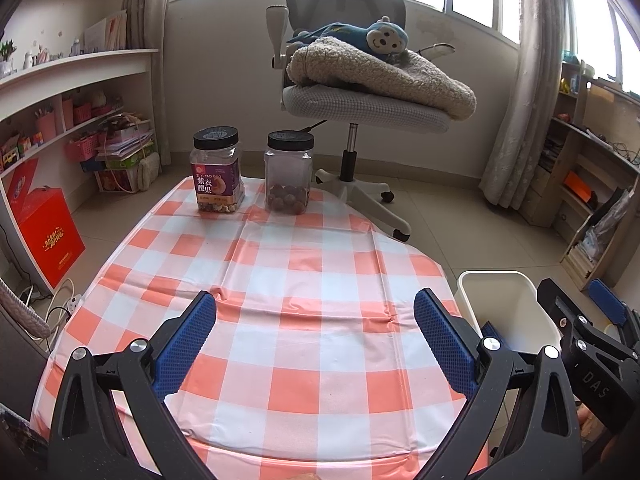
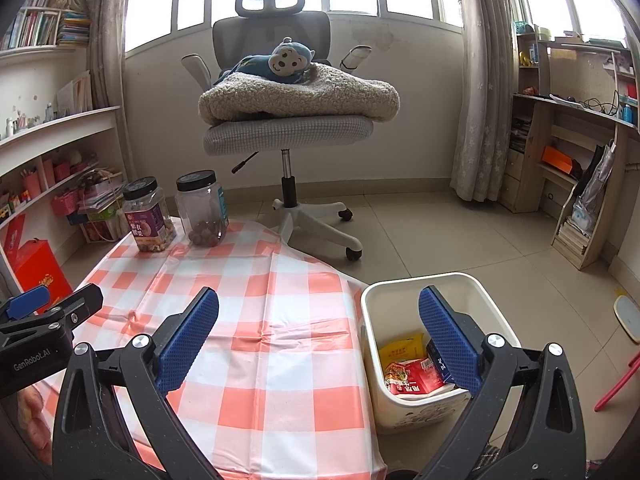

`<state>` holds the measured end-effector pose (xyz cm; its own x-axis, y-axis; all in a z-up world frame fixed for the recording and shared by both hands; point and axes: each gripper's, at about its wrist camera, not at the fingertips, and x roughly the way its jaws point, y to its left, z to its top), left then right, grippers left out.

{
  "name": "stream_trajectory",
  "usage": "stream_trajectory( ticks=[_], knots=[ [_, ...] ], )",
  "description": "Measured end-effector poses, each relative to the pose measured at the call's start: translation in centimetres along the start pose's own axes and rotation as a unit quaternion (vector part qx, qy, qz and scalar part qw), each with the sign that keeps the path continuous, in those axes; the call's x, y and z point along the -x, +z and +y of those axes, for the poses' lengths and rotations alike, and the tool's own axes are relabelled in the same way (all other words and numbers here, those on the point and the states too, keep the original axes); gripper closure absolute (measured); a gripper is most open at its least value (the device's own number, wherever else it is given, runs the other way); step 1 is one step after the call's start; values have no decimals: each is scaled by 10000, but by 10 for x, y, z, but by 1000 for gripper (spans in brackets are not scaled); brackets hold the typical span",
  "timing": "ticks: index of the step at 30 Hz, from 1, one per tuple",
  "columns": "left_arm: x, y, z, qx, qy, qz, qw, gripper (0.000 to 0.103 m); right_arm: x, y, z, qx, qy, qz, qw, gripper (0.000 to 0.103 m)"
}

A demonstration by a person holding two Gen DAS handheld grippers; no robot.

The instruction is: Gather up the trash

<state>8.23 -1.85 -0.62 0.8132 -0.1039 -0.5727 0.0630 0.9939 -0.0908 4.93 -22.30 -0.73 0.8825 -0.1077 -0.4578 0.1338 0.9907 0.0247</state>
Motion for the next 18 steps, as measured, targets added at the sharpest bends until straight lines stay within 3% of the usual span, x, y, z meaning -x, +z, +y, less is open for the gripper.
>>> stream_trajectory(
  ticks=[18],
  knots=[
    [2, 0, -5, -250, -106, -111, 9996, 8, -3, -5, 2, -25, 18, 125, 9999, 7]
  ],
)
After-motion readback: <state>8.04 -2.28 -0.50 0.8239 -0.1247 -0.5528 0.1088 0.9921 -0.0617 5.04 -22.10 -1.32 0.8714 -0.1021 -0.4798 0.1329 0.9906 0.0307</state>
